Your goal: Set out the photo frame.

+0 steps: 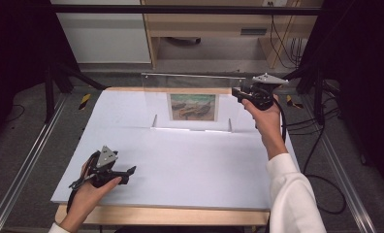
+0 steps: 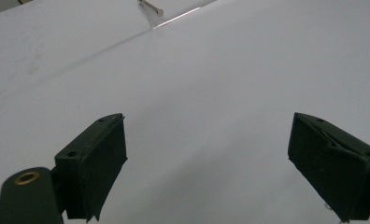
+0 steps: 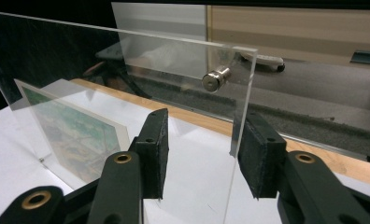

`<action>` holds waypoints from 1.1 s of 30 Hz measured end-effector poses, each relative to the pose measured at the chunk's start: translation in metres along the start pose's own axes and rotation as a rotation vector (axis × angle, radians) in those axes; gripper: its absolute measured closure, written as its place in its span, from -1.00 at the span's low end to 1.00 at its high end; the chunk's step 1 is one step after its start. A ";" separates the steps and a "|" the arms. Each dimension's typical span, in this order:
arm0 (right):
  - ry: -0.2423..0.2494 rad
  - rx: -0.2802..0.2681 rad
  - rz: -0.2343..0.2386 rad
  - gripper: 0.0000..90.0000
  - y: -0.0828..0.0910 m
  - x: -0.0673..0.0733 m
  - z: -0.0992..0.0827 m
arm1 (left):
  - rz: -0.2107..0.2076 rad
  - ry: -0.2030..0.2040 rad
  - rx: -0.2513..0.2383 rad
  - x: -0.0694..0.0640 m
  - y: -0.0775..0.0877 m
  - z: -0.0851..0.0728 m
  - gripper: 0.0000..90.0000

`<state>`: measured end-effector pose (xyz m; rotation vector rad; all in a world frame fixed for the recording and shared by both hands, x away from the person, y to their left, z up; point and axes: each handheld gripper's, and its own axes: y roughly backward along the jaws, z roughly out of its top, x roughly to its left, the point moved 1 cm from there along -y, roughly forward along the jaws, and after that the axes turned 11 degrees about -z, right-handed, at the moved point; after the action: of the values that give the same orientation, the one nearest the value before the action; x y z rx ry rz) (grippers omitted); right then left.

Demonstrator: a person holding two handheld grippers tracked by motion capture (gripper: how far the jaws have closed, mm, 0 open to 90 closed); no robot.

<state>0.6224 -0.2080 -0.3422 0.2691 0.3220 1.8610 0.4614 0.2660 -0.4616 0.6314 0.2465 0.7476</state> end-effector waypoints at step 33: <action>0.101 0.093 -0.125 -0.71 0.042 0.022 -0.066 | 0.026 0.022 0.017 0.002 -0.001 -0.005 -0.83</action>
<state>0.5554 -0.2047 -0.3885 0.2136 0.4857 1.7422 0.4610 0.2689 -0.4662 0.6439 0.2658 0.7790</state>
